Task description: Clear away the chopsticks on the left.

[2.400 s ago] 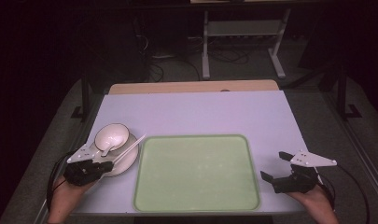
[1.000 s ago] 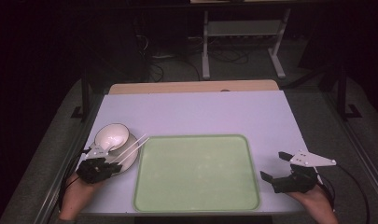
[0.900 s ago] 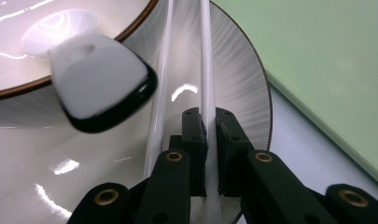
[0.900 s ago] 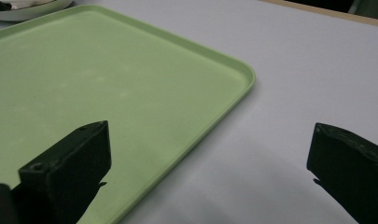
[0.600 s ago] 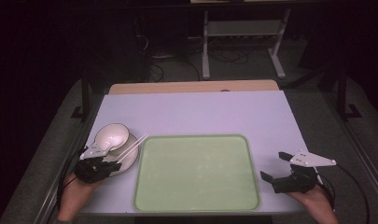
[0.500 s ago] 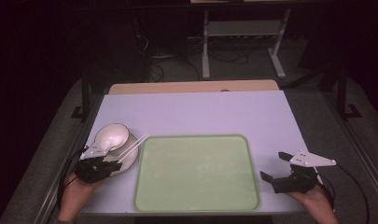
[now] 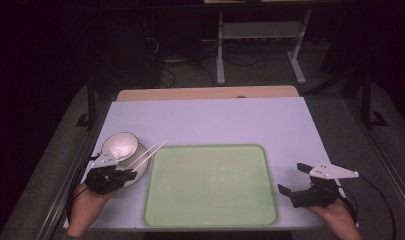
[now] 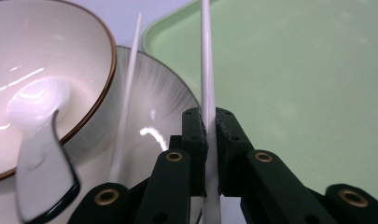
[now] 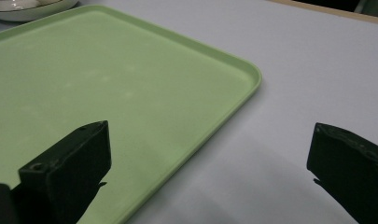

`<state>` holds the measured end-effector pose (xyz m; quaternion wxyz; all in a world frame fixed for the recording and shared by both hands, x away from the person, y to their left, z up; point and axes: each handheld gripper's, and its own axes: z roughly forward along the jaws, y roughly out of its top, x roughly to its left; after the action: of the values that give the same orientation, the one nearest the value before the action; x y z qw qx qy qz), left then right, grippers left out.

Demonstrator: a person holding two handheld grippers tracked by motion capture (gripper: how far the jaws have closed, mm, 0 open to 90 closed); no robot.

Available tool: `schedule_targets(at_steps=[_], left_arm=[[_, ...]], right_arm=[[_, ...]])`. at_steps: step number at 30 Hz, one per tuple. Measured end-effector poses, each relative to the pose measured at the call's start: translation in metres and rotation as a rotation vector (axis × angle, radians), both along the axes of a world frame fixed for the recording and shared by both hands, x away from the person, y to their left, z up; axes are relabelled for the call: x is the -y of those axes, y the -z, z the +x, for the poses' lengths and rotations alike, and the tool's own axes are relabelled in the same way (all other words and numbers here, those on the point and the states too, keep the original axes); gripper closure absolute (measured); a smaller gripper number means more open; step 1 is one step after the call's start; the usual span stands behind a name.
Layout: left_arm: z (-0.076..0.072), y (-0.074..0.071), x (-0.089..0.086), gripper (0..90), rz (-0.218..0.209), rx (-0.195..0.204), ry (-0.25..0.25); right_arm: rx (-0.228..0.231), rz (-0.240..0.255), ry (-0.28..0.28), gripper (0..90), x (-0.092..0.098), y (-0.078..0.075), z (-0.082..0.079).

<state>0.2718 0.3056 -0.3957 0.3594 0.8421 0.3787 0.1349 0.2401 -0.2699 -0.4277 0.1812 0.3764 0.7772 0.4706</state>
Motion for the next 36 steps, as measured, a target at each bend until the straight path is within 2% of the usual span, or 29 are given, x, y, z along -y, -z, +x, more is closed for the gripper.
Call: schedule_targets(at_steps=[9, 15, 19, 26, 36], left_arm=[[0.004, -0.004, 0.021, 83.5, -0.025, 0.000, 0.018], [0.009, -0.003, 0.046, 83.4, -0.040, -0.014, 0.060], [0.012, -0.001, 0.062, 83.4, -0.037, -0.022, 0.091], [0.017, 0.003, 0.083, 83.4, -0.037, -0.034, 0.122], [0.023, 0.014, 0.108, 83.4, -0.049, -0.058, 0.124]], right_arm=[[0.003, -0.003, -0.002, 0.0, 0.000, 0.000, 0.000], [0.010, -0.002, 0.010, 0.0, 0.002, -0.002, -0.002], [0.014, -0.001, 0.009, 0.0, 0.002, -0.003, -0.002], [0.015, -0.002, 0.006, 0.0, 0.002, -0.003, -0.002], [0.016, -0.001, 0.005, 0.0, 0.001, -0.002, -0.002]])
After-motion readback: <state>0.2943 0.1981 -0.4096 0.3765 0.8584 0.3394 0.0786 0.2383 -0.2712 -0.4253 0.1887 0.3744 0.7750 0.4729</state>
